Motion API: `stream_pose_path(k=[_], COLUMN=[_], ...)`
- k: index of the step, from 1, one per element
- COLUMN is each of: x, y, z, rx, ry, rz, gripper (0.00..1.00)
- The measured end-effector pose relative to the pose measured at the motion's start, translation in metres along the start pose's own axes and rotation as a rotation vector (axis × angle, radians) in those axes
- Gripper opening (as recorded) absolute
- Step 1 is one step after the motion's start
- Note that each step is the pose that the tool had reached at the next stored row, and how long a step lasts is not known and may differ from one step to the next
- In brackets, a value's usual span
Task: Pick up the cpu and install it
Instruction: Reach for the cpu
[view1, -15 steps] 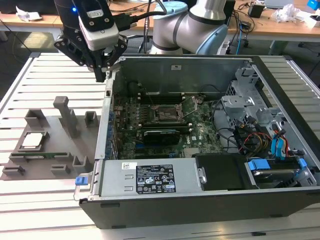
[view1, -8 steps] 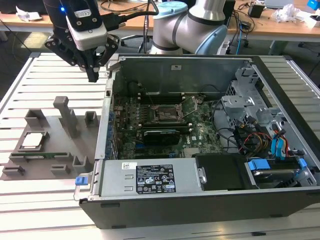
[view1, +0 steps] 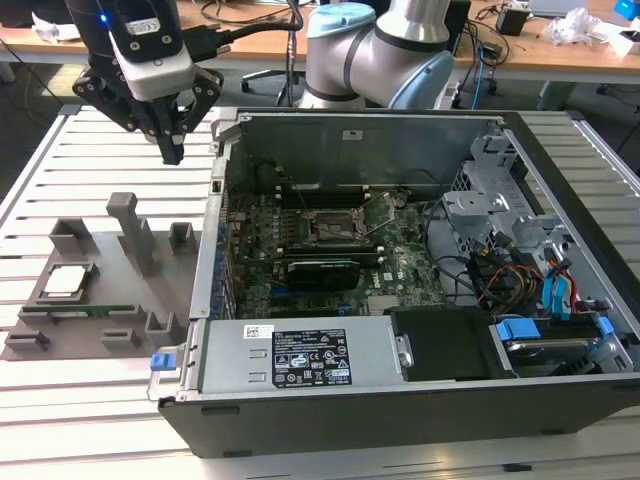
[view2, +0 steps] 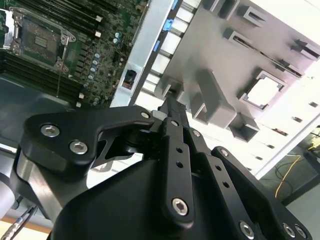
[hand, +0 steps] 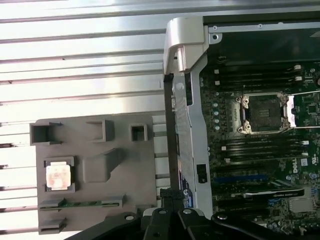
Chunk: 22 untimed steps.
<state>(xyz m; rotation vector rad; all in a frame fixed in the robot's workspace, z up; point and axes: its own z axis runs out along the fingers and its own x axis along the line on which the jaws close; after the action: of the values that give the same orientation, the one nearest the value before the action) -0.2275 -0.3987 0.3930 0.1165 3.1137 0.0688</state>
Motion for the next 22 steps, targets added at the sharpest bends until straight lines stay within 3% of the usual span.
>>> stream_pose_path(k=[11,16,22], x=[0.0249,0.0399,0.0486], y=[-0.0018,-0.0030,-0.0036], z=[-0.0005,-0.0007,-0.0007], rx=[0.0000,0.0000,0.0000], ry=[0.0000,0.0000,0.0000], rz=[0.000,0.000,0.000], gripper=[0.11,0.11,0.11])
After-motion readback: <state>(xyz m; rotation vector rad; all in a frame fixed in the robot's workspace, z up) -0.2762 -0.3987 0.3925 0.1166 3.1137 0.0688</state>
